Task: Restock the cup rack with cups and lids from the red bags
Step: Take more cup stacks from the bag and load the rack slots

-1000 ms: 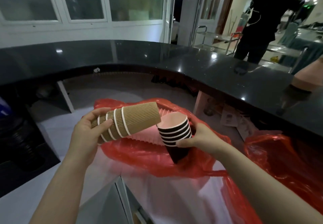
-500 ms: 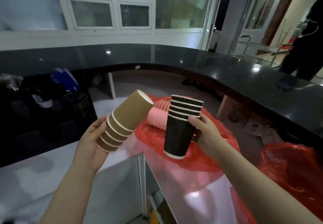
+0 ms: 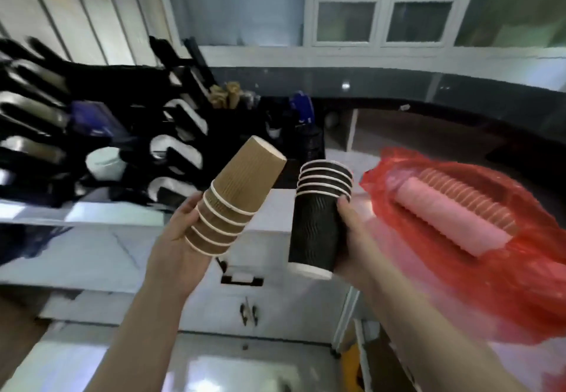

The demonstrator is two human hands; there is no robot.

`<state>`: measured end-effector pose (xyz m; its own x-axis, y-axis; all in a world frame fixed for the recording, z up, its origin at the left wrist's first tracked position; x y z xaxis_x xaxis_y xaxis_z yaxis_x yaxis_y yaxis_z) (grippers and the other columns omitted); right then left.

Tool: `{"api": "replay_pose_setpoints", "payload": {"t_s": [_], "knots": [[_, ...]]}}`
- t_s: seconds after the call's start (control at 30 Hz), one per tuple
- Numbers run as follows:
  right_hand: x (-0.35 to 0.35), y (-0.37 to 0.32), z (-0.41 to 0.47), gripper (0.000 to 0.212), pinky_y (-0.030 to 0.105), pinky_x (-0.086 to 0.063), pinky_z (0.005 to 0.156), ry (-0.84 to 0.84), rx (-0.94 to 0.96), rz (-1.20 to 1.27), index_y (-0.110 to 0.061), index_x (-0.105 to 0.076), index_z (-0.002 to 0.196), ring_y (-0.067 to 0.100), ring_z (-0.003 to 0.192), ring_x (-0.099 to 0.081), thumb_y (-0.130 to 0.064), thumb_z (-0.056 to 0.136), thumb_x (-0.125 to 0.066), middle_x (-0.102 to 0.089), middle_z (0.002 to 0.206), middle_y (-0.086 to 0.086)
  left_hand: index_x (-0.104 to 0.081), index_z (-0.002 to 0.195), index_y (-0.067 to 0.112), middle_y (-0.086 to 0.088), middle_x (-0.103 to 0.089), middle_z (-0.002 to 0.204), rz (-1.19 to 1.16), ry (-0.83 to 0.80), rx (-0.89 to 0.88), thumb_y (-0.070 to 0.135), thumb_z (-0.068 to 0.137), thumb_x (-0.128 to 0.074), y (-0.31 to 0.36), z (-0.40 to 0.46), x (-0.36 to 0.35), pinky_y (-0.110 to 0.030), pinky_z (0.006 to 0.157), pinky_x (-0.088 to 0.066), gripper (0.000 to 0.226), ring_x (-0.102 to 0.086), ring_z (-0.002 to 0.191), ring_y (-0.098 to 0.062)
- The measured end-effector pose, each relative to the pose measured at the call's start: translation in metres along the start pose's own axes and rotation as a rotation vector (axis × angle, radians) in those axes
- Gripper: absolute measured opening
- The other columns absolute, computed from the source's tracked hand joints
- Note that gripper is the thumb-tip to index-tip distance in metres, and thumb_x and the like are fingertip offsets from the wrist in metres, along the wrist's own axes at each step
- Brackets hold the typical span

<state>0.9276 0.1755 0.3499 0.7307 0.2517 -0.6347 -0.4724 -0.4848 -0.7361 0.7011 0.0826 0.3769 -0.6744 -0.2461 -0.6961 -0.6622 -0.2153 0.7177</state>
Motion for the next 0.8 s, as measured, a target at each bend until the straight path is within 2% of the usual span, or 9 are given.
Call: {"api": "replay_pose_setpoints", "payload": {"t_s": [0.1,0.23,0.37,0.5,0.6,0.7,0.73,0.8], "knots": [[-0.057,0.025,0.007,0.067,0.040,-0.056,0.078,-0.177,-0.069,-0.098,-0.009,-0.055,0.125,0.032,0.104,-0.066,-0.026,0.065,-0.080,-0.067,0.116,0.016,-0.048,0.127,0.012,-0.010,-0.057,0.124,0.085,0.045,-0.146,0.011,0.085,-0.047,0.051,-0.031,0.038,-0.041,0.085,-0.055,0.041,-0.061,0.108,-0.025],[-0.138,0.061,0.015,0.067,0.044,-0.054,0.085,-0.331,-0.135,-0.210,0.002,-0.050,0.127,0.037,0.108,-0.063,-0.022,0.071,-0.076,-0.064,0.120,0.023,-0.033,0.144,0.005,-0.015,-0.051,0.134,0.058,0.079,-0.259,0.004,0.084,-0.044,0.103,-0.068,0.078,-0.041,0.097,-0.048,0.061,-0.057,0.116,-0.027],[-0.214,0.106,0.019,0.072,0.044,-0.053,0.085,-0.402,-0.192,-0.255,-0.002,-0.053,0.126,0.036,0.107,-0.064,-0.026,0.063,-0.080,-0.065,0.117,0.021,-0.033,0.144,0.004,-0.018,-0.049,0.139,0.025,0.080,-0.328,0.000,0.084,-0.045,0.146,-0.093,0.116,-0.046,0.101,-0.043,0.062,-0.053,0.122,-0.031],[-0.289,0.162,0.025,0.054,0.038,-0.058,0.075,-0.473,-0.269,-0.277,-0.010,-0.058,0.119,0.030,0.101,-0.068,-0.023,0.069,-0.075,-0.070,0.112,0.014,-0.037,0.141,0.002,-0.021,-0.051,0.134,0.057,0.158,-0.365,-0.001,0.083,-0.054,0.193,-0.104,0.172,-0.044,0.100,-0.045,0.061,-0.054,0.120,-0.033],[-0.349,0.208,0.033,0.055,0.038,-0.058,0.074,-0.515,-0.299,-0.247,-0.016,-0.057,0.124,0.028,0.104,-0.067,-0.024,0.072,-0.071,-0.069,0.116,0.010,-0.042,0.137,0.004,-0.017,-0.062,0.118,0.185,0.235,-0.352,0.005,0.079,-0.061,0.233,-0.107,0.220,-0.038,0.079,-0.057,0.061,-0.064,0.102,-0.027],[-0.402,0.247,0.046,0.062,0.041,-0.057,0.077,-0.576,-0.255,-0.233,-0.018,-0.053,0.130,0.027,0.107,-0.066,-0.024,0.072,-0.072,-0.066,0.121,0.009,-0.043,0.134,0.012,-0.010,-0.065,0.104,0.376,0.219,-0.322,0.012,0.072,-0.078,0.273,-0.106,0.261,-0.027,0.064,-0.054,0.071,-0.066,0.089,-0.021],[-0.417,0.257,0.050,0.062,0.044,-0.057,0.080,-0.589,-0.236,-0.233,-0.017,-0.052,0.131,0.028,0.108,-0.065,-0.024,0.072,-0.071,-0.066,0.122,0.010,-0.044,0.133,0.014,-0.009,-0.065,0.106,0.435,0.216,-0.300,0.018,0.067,-0.082,0.286,-0.105,0.271,-0.027,0.066,-0.054,0.076,-0.066,0.090,-0.021],[-0.441,0.273,0.058,0.062,0.048,-0.054,0.087,-0.603,-0.217,-0.225,-0.018,-0.051,0.132,0.030,0.110,-0.064,-0.026,0.073,-0.068,-0.065,0.122,0.010,-0.044,0.133,0.018,-0.012,-0.063,0.119,0.513,0.208,-0.253,0.028,0.058,-0.088,0.310,-0.100,0.290,-0.035,0.082,-0.053,0.088,-0.063,0.106,-0.027]]}}
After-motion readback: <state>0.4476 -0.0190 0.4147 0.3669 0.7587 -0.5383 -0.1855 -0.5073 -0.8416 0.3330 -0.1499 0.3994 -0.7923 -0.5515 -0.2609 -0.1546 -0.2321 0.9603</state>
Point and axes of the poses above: each hand's wrist, its own z-axis towards the middle knuckle, its own x-axis out of the back of the hand, y = z × x, the point moved 5 cm from there along z, towards the middle knuckle
